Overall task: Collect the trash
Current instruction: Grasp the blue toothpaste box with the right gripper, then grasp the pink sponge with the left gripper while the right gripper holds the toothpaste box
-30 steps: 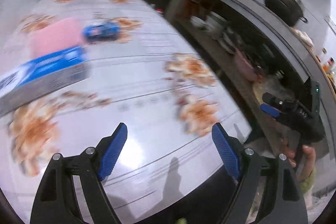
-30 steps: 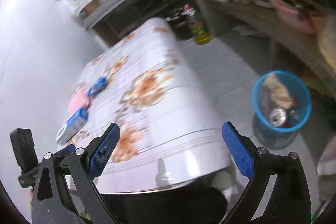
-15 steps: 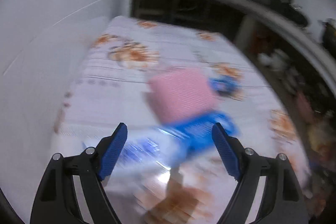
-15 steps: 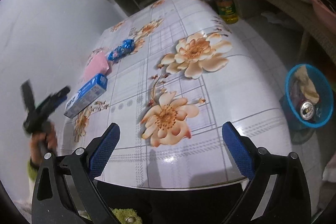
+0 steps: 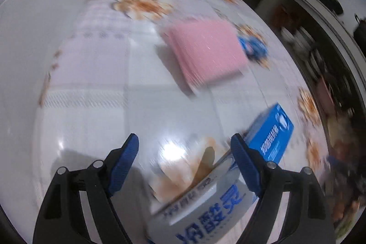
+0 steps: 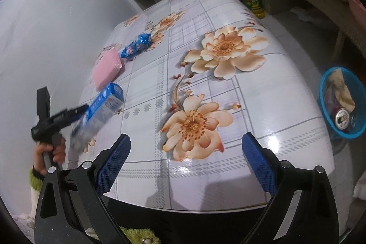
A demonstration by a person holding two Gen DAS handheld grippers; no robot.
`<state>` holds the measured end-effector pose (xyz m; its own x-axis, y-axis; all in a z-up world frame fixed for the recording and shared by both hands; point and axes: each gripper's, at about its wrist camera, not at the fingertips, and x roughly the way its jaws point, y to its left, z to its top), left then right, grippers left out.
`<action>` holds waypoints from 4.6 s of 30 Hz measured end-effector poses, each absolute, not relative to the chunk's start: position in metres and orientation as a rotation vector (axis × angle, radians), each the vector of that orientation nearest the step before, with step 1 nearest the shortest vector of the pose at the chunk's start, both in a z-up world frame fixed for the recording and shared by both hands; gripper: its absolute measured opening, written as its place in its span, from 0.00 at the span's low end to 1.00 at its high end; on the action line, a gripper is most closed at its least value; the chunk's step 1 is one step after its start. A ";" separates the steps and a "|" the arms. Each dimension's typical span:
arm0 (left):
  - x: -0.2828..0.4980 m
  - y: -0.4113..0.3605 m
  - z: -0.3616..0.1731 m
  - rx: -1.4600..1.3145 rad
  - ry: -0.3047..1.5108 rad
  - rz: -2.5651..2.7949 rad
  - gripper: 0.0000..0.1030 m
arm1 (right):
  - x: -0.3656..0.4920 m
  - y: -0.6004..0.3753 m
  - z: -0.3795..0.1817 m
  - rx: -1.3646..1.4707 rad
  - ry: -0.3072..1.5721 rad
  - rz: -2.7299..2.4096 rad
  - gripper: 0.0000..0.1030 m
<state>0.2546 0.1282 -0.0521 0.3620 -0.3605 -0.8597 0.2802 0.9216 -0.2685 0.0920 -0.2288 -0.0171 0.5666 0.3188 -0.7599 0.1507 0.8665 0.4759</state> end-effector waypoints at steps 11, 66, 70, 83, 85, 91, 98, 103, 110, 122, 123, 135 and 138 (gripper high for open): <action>0.195 0.080 -0.056 -0.314 1.209 -0.692 0.78 | 0.094 -0.207 -0.016 0.594 0.992 0.190 0.91; 0.234 0.100 -0.027 -0.517 0.968 -0.544 0.78 | 0.118 -0.157 -0.023 0.208 1.022 0.011 0.47; 0.258 0.100 -0.013 -0.459 0.919 -0.484 0.84 | 0.121 -0.169 -0.024 0.226 1.010 -0.011 0.46; 0.340 0.094 -0.013 -0.193 0.861 -0.280 0.91 | 0.120 -0.173 -0.025 0.236 0.999 -0.001 0.46; 0.353 0.100 -0.010 -0.217 0.848 -0.307 0.91 | 0.120 -0.173 -0.025 0.230 1.000 -0.003 0.46; 0.396 0.102 -0.021 -0.259 0.944 -0.370 0.83 | 0.121 -0.172 -0.026 0.227 1.000 -0.004 0.46; 0.367 0.091 -0.047 -0.306 1.171 -0.573 0.79 | 0.121 -0.172 -0.026 0.228 0.999 -0.002 0.46; 0.316 0.081 -0.056 -0.340 1.228 -0.749 0.79 | 0.121 -0.173 -0.026 0.230 1.002 0.004 0.46; 0.290 0.054 -0.048 -0.206 1.138 -0.666 0.88 | 0.120 -0.178 -0.026 0.267 1.001 0.010 0.46; 0.302 -0.018 -0.064 0.101 1.051 -0.436 0.94 | 0.118 -0.178 -0.026 0.277 0.997 0.020 0.46; 0.302 -0.020 -0.065 0.129 1.046 -0.421 0.94 | 0.118 -0.179 -0.026 0.278 0.996 0.021 0.46; 0.272 -0.007 -0.060 0.082 1.033 -0.438 0.78 | 0.117 -0.183 -0.024 0.293 1.001 0.030 0.45; 0.247 -0.003 -0.059 0.058 1.053 -0.474 0.78 | 0.116 -0.187 -0.024 0.305 1.000 0.015 0.45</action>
<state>0.2466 -0.0034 -0.0587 0.4040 -0.3480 -0.8460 0.4023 0.8982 -0.1773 0.1157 -0.1873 -0.0238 0.5439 0.1513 -0.8254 0.1272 0.9574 0.2593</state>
